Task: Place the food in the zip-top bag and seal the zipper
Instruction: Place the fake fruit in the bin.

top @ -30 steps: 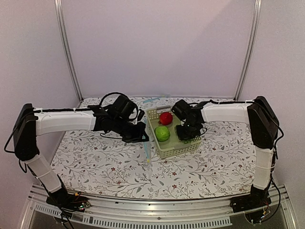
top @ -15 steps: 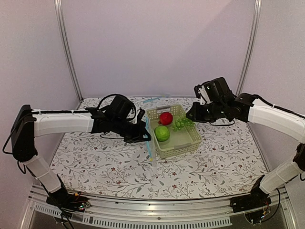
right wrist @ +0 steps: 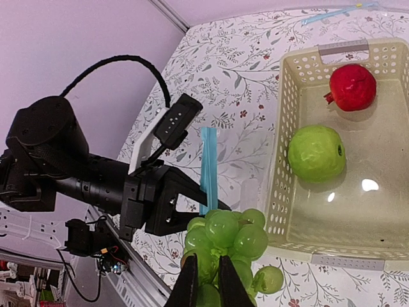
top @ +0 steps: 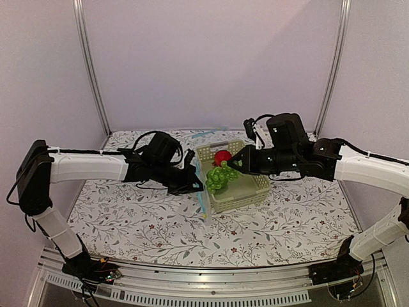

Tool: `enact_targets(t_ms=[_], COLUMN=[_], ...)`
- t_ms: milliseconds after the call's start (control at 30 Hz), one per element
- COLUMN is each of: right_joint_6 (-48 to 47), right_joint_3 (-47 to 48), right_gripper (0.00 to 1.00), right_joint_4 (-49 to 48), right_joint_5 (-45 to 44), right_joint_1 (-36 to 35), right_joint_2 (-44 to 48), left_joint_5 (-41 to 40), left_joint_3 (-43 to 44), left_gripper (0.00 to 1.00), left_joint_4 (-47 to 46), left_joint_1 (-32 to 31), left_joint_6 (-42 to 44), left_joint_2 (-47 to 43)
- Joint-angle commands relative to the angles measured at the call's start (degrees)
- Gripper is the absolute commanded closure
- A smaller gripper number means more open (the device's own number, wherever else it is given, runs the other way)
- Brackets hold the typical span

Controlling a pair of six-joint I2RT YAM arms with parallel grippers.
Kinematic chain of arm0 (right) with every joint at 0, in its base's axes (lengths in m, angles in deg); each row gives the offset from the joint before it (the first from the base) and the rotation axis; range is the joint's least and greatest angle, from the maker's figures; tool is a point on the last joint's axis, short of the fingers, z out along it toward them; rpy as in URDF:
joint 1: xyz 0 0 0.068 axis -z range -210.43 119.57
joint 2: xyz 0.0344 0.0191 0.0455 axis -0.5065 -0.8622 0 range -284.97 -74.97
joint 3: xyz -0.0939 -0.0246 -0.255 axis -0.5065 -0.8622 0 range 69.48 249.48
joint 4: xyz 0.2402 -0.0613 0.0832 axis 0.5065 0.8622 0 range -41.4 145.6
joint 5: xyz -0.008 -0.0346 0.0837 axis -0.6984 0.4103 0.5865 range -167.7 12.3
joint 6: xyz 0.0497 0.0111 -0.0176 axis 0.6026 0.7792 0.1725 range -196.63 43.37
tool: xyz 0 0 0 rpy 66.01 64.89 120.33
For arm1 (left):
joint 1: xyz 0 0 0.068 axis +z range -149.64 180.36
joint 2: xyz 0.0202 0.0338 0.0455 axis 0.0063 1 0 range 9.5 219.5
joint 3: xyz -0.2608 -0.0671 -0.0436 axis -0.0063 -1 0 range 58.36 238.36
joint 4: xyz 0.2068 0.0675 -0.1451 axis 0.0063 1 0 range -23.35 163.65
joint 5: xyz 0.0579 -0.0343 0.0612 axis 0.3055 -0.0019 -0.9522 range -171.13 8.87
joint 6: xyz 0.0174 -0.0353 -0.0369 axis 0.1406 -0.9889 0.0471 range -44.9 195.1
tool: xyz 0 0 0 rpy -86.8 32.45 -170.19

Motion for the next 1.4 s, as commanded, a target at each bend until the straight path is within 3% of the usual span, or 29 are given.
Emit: enact_targets(t_ms=[0,200,300,400,700,733,833,867,933,1133,1367], right_joint_6=[1.26,0.36,-1.45,-4.07,-6.79,-6.89,-6.85,-6.97,-7.47,-10.36,-8.95], right_joint_3=[1.50,1.54,4.16,6.19,6.88,7.02,6.96,6.74,6.11,7.31,9.60], right_gripper=[1.00,1.00,1.00,1.00,1.00,0.96,0.50,0.41,0.34,0.32,0.46], right_joint_4=[-4.07,-3.12,4.52,9.24,6.41,6.37,6.31,5.94,5.10,4.78,2.47], right_joint_5=[-0.13,-4.24,-16.19,-22.60,-14.03,-13.83,-12.74,-12.06,-10.03,3.35,9.00], right_joint_1=[-1.23,-1.43,-1.15,0.48,5.28,5.40,5.65,5.66,5.66,2.70,-2.08], right_joint_2=[2.69,3.65,2.59,-0.41,-14.45,-15.31,-16.87,-16.57,-14.45,-9.82,-13.93], left_joint_5=[0.47,-0.16,-0.09,-0.40,-1.27,-1.38,-1.57,-1.59,-1.41,-1.14,-1.05], left_joint_3=[-0.61,-1.07,-1.09,-1.41,-1.92,-2.01,-2.15,-2.15,-2.15,-1.82,-1.73], left_gripper=[1.00,1.00,1.00,1.00,1.00,1.00,1.00,1.00,1.00,1.00,1.00], left_joint_4=[-1.85,-2.49,-3.12,-3.44,-3.94,-4.16,-4.66,-4.82,-5.21,-5.49,-5.58], left_joint_1=[0.99,1.26,1.26,1.26,1.13,1.08,1.02,1.00,0.91,0.82,0.57], left_joint_6=[-0.34,-0.34,-0.38,-0.30,-0.79,-1.05,-1.52,-1.70,-2.10,-2.53,-2.80], left_joint_2=[1.36,1.78,1.64,1.00,-0.66,-0.87,-1.10,-1.15,-1.24,-1.11,-0.84])
